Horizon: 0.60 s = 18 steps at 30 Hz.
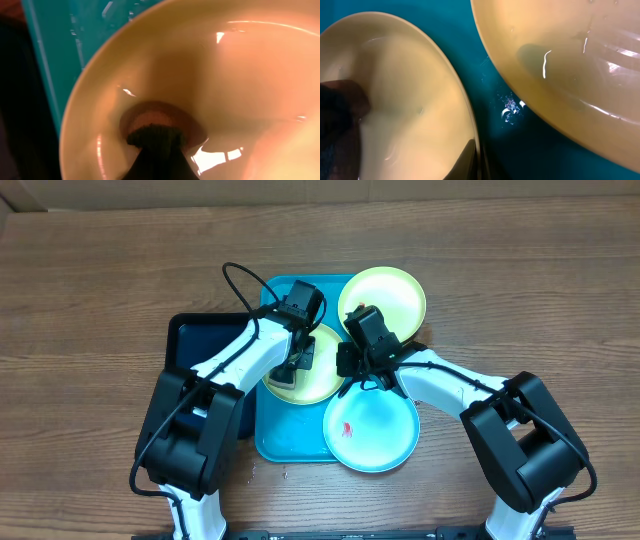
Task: Clean dirty plates on tray and stack at the side
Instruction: 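Continue wiping the left plate with the sponge, moving toward its far edge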
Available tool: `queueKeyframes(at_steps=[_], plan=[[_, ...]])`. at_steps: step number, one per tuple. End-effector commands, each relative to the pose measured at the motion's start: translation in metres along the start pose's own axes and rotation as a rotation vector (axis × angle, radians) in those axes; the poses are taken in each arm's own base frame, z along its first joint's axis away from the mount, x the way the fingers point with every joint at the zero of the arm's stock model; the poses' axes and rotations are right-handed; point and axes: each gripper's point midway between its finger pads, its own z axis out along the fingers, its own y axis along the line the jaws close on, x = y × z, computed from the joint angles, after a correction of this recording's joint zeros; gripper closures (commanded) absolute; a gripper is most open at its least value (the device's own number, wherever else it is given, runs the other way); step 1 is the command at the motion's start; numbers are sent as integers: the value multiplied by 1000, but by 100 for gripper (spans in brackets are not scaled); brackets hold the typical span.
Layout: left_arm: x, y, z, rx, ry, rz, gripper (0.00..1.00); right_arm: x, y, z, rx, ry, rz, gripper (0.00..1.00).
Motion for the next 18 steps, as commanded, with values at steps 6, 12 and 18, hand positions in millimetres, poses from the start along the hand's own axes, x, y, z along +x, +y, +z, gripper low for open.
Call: queueKeyframes(at_steps=[6,12,18], plan=[[22,21,17,-90,92,-27,96,-3,6,2,-14,0,-3,96],[37,-1,16,78,181,-52,96,-3,6,2,-14,0,-3,96],[42,-19,12,234,229,-84,96,-3,6,2,-12,2,-3,96]])
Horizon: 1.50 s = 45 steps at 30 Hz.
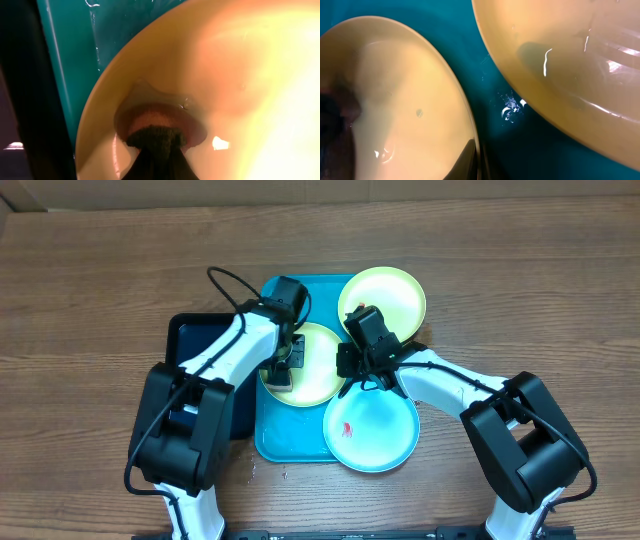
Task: Clean dirty plates on tray and stack at the side
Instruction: 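Continue wiping the left plate with the sponge, moving toward its far edge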
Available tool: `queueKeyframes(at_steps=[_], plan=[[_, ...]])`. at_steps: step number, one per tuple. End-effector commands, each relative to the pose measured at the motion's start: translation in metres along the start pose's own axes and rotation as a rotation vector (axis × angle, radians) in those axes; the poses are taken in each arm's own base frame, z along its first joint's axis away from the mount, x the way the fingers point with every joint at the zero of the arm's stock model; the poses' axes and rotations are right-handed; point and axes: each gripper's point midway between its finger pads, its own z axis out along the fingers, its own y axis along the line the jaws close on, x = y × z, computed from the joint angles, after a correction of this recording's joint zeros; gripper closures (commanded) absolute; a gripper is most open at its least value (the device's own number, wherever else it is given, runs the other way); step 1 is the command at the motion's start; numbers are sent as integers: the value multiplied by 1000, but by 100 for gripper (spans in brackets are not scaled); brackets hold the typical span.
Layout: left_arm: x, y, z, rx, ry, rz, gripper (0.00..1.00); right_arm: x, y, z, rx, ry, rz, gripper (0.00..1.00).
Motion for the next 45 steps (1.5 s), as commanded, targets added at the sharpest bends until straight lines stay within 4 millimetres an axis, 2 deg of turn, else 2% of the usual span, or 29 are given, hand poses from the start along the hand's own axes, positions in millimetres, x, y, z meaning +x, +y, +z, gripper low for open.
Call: queueKeyframes(at_steps=[1,8,16,20,22,30,37,41,45], plan=[[28,-24,15,162,137,-17,96,-4,6,2,-13,-2,-3,96],[8,-54,9,338,73,-16,96,-3,6,2,-13,-1,-3,96],[-7,-61,8,364,7,-15,96,-4,6,2,-13,-1,-3,96],[-8,-61,8,362,7,-22,96,-4,6,2,-13,-1,-3,96],[-4,-54,10,323,19,-25,96,-4,6,2,-13,-1,-3,96],[-1,-4,18,101,31,-97,96,-3,6,2,-12,-1,-3,96],[-11,7,13,75,13,-138,96,-3,6,2,-10,2,-3,96],[-21,19,2,2,-10,-138,96,-2,6,2,-10,3,-3,96],[-32,20,-8,-8,-32,-139,96,-2,6,2,-10,3,-3,96]])
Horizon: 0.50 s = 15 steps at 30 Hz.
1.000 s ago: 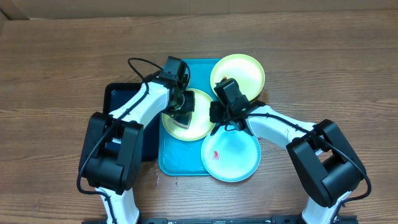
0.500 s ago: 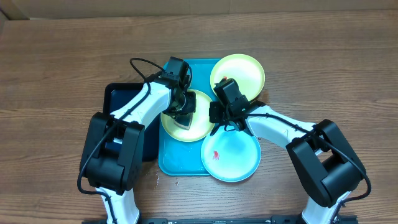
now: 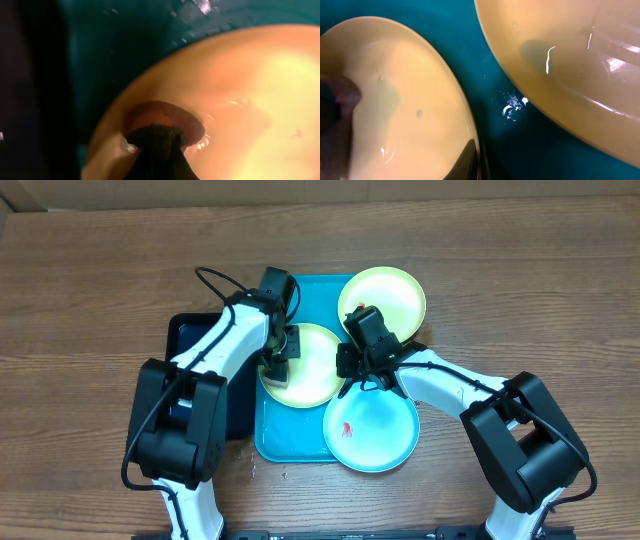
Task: Clean dirty plates on tray and stack at the side
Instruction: 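Continue wiping the left plate with the sponge, moving toward its far edge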
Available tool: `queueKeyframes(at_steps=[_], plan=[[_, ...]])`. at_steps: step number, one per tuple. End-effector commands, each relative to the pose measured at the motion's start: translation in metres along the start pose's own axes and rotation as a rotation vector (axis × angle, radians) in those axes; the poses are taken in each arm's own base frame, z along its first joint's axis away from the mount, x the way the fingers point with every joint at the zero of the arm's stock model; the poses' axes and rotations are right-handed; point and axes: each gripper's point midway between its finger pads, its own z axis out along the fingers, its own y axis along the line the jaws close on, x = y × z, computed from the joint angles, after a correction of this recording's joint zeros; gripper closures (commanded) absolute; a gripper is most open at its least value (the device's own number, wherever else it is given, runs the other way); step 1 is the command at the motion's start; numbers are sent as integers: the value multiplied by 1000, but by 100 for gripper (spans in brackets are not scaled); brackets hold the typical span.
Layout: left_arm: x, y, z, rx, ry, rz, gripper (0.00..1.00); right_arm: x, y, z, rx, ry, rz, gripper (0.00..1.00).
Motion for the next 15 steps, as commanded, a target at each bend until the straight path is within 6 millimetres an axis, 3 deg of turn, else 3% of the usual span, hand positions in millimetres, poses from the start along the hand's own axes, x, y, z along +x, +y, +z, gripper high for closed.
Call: queueKeyframes(at_steps=[1,8,15], plan=[[-20,9,-5,-59,-53,-21,96,-3,5,2,-9,0,-2,96],[-29,-9,-25,18,-50,28,96,-3,5,2,-9,0,-2,96],[-56,-15,-85,28,-155,59,96,-3,5,2,-8,0,-2,96]])
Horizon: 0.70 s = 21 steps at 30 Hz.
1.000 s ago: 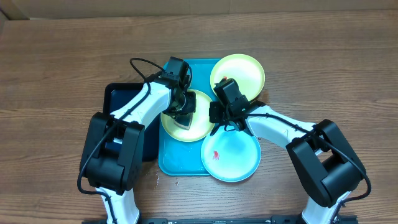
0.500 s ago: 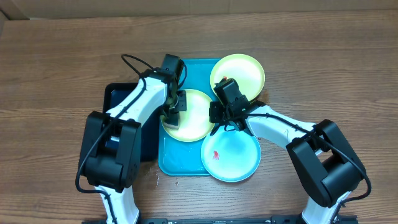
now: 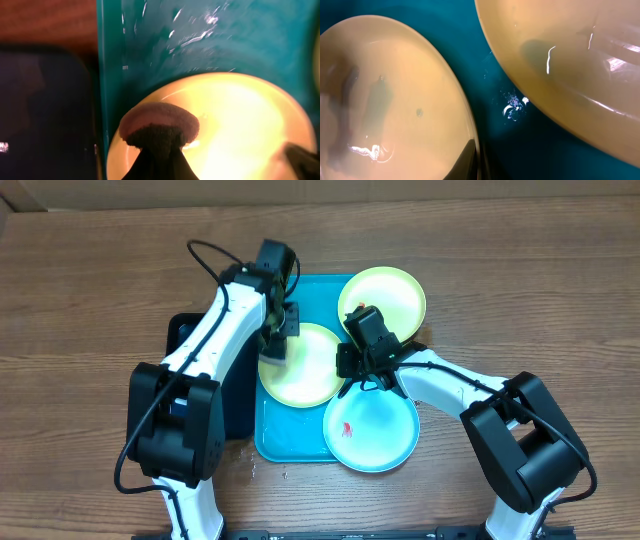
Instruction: Clean dirty plates on tray and stack at the side
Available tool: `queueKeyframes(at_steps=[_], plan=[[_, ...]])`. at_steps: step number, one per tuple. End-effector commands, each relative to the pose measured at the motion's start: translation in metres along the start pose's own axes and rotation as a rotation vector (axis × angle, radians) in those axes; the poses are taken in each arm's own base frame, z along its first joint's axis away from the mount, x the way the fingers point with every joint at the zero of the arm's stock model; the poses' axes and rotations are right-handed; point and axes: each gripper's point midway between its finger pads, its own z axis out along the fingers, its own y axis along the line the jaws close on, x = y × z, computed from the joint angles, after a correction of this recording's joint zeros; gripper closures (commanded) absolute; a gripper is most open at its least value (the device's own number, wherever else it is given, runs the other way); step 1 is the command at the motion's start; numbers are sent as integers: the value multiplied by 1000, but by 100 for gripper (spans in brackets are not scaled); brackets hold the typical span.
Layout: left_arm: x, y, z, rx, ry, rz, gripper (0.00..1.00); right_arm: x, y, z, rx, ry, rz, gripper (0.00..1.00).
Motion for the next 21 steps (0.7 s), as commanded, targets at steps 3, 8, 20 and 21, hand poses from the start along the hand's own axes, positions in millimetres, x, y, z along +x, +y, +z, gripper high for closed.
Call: queueKeyframes(at_steps=[3,8,20,21], plan=[[-30,9,-59,-25,-160,37,96,-3,5,2,-7,2,-3,96],[-20,32,-78,-67,-144,43,96,-3,5,2,-7,1,-3,96],[-7,49,-74,-49,-80,26,96,-3,13,-6,-43,13,-4,96],[-6,55,-75,-47,-73,12,96,-5,15,-8,-45,9,-4,96]])
